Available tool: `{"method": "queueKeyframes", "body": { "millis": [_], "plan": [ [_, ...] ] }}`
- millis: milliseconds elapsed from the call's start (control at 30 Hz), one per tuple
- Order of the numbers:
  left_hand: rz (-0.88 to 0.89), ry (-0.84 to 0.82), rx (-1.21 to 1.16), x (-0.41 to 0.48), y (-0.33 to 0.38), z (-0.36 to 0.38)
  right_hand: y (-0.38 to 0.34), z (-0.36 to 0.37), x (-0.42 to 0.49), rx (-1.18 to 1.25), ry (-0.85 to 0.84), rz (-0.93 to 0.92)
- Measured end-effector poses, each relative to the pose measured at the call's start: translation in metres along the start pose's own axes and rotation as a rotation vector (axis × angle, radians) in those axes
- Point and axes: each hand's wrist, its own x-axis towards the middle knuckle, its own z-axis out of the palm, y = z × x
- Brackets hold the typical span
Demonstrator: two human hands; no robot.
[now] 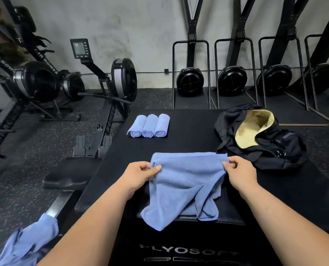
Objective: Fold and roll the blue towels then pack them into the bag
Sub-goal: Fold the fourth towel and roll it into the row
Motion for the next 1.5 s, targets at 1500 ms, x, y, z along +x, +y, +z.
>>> {"method": "queueKeyframes", "body": {
  "millis": [1500],
  "plan": [
    [0.142, 0.452, 0.788, 0.115, -0.047, 0.022, 0.026, 0.081, 0.086, -0.389, 0.092, -0.108]
  ]
}}
